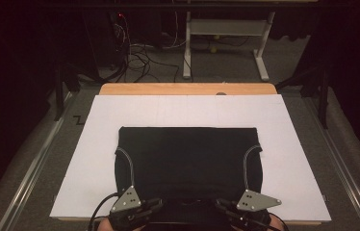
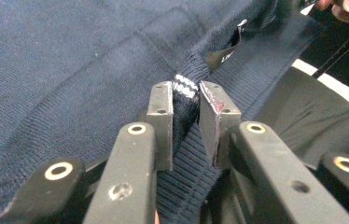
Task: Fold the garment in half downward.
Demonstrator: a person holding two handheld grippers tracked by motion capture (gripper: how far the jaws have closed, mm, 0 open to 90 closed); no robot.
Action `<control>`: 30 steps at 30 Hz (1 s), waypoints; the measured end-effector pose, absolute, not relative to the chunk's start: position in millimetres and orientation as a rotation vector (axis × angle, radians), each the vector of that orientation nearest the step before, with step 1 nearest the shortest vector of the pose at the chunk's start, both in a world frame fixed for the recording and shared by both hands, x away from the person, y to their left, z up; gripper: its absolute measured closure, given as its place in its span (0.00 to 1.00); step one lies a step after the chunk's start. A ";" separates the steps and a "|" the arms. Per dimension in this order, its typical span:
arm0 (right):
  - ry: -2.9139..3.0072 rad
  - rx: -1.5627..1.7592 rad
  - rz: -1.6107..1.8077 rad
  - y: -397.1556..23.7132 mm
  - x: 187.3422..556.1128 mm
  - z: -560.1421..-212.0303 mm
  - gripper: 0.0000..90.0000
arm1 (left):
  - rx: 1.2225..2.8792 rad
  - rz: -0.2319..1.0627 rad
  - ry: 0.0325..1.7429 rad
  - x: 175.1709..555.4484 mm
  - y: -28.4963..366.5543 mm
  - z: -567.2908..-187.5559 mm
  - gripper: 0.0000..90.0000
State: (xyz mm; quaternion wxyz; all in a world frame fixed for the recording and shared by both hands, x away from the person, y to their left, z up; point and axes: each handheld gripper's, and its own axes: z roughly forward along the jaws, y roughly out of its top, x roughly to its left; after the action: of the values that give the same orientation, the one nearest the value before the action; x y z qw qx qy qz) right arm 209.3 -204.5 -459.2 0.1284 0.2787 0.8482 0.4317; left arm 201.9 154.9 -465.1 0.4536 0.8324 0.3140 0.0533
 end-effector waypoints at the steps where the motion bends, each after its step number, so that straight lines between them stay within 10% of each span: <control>1: 2.468 0.808 1.261 -205.3 207.9 -458.8 0.88 | 2.054 0.129 0.774 201.0 155.3 -464.6 0.78; 17: 2.423 0.845 1.318 -215.9 206.1 -455.4 0.81 | 2.029 0.155 0.816 200.2 164.2 -464.5 0.58; 30: 2.291 0.958 1.327 -222.7 223.1 -460.9 0.44 | 1.986 0.210 0.848 221.1 177.3 -470.5 0.24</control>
State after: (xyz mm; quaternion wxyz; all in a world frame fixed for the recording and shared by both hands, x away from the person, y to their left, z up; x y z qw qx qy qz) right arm 223.1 -222.7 -460.9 0.1622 0.3357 0.8029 0.4652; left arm 221.1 177.3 -470.5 0.4669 0.8095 0.3456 0.0857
